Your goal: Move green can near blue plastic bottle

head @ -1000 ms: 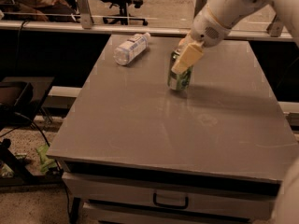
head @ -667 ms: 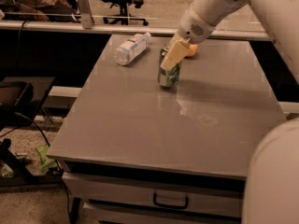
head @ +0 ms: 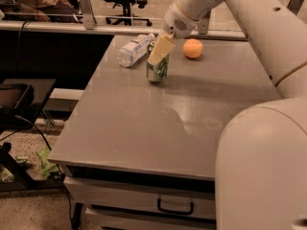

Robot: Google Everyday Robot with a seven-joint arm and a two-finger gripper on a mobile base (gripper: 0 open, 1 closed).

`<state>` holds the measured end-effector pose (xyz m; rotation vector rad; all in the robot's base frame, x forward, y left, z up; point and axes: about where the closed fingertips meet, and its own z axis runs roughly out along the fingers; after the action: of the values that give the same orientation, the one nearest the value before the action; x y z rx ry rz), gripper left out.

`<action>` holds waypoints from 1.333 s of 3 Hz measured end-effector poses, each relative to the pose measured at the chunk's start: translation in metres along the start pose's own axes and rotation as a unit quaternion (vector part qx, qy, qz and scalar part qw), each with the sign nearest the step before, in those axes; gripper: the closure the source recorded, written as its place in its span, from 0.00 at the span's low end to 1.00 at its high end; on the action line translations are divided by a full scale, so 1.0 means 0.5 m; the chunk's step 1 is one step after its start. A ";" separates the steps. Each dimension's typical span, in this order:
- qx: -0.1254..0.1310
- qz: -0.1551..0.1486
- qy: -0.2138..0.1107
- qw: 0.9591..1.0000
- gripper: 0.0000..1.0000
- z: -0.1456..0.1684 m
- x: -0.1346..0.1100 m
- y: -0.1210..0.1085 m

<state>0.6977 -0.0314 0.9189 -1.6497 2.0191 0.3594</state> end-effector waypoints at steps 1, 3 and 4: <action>0.006 -0.002 -0.004 1.000 1.00 0.012 -0.036 -0.018; 0.011 -0.009 -0.008 1.000 0.74 0.054 -0.085 -0.040; 0.006 -0.007 -0.012 1.000 0.51 0.074 -0.091 -0.045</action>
Offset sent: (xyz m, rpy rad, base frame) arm 0.0321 0.0441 0.0204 0.0121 -0.0455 0.0134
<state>0.7335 0.0200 0.9150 -1.6441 1.9863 0.3600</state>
